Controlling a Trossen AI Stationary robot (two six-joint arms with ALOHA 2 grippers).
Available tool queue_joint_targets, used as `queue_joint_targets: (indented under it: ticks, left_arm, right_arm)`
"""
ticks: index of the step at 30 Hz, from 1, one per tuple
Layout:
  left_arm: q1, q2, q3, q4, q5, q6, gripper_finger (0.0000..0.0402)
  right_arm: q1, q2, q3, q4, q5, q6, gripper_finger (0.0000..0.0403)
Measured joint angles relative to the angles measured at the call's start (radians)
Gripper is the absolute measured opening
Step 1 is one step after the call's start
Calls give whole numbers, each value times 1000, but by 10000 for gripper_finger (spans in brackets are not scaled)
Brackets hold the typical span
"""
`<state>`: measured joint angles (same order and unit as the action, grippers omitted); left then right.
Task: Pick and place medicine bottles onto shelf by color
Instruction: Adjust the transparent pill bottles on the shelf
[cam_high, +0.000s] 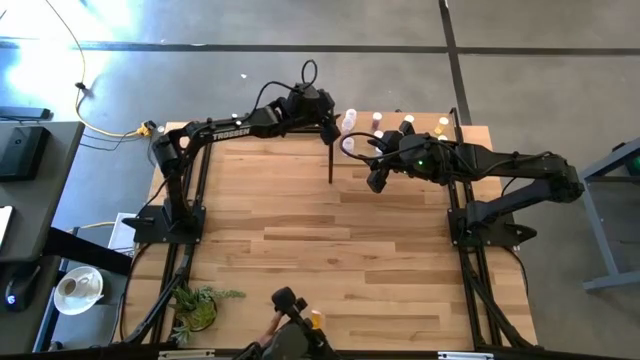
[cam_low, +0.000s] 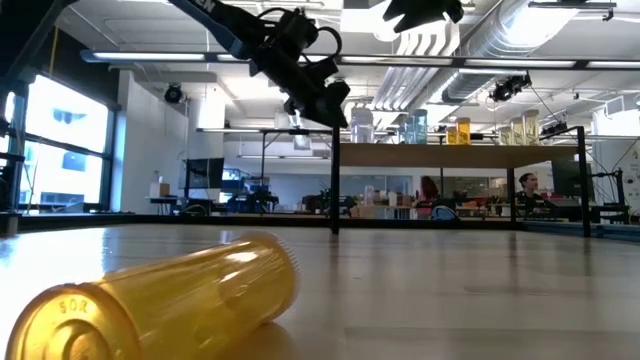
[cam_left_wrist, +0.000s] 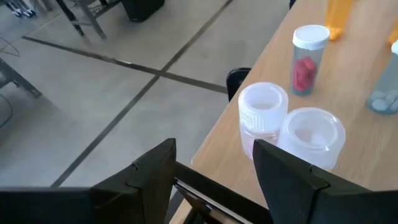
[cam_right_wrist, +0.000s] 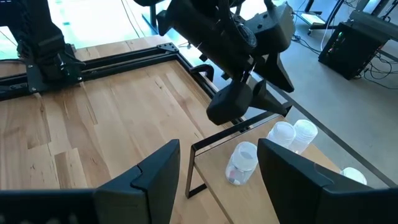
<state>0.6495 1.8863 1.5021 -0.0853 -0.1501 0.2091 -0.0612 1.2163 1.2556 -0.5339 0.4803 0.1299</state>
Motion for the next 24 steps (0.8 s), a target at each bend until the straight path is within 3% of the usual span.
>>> queue_joint_targets:
  ticks: [24]
  left_arm:
    - [-51, 40, 0, -2, 5, 11, 204]
  right_arm:
    - [0, 0, 0, 0, 0, 0, 206]
